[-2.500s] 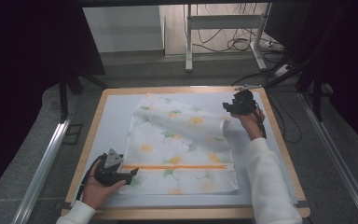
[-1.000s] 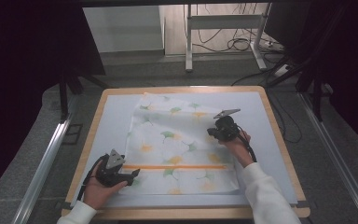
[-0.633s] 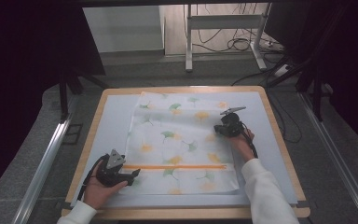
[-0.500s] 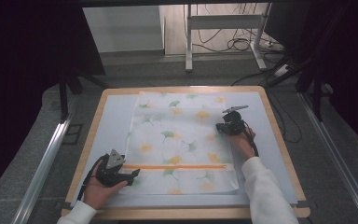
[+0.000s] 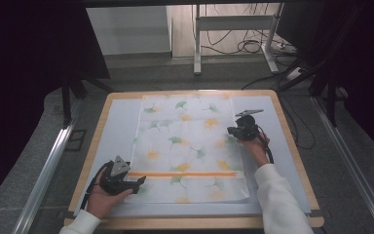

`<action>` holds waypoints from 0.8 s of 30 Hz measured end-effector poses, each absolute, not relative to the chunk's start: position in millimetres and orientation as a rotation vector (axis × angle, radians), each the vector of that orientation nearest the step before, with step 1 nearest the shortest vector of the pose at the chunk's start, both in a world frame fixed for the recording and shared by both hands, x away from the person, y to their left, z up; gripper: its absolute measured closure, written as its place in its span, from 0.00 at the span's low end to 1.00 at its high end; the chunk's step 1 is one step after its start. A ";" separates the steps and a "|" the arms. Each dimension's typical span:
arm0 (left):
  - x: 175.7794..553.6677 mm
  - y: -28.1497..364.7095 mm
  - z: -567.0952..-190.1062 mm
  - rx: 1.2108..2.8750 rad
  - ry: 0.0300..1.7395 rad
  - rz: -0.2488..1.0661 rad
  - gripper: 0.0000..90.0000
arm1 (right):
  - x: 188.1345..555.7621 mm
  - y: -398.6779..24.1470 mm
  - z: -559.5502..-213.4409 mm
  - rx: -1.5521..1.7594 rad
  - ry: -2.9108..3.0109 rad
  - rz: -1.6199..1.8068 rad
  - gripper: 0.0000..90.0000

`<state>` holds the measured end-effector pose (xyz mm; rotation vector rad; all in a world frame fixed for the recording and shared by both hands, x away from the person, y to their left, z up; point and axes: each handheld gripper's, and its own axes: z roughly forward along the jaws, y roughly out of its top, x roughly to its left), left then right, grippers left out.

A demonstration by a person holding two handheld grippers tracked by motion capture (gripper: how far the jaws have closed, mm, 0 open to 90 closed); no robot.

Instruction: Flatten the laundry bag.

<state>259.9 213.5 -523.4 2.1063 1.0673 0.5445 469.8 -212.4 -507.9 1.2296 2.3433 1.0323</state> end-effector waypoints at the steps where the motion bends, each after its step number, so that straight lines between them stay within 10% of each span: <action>1: 259.5 214.3 -522.4 2.104 1.069 0.547 0.23 | 467.2 -212.0 -506.1 1.225 2.344 1.036 1.00; 24: 264.5 217.6 -527.1 2.097 1.057 0.585 0.23 | 341.2 -226.5 -489.4 0.995 2.476 1.113 1.00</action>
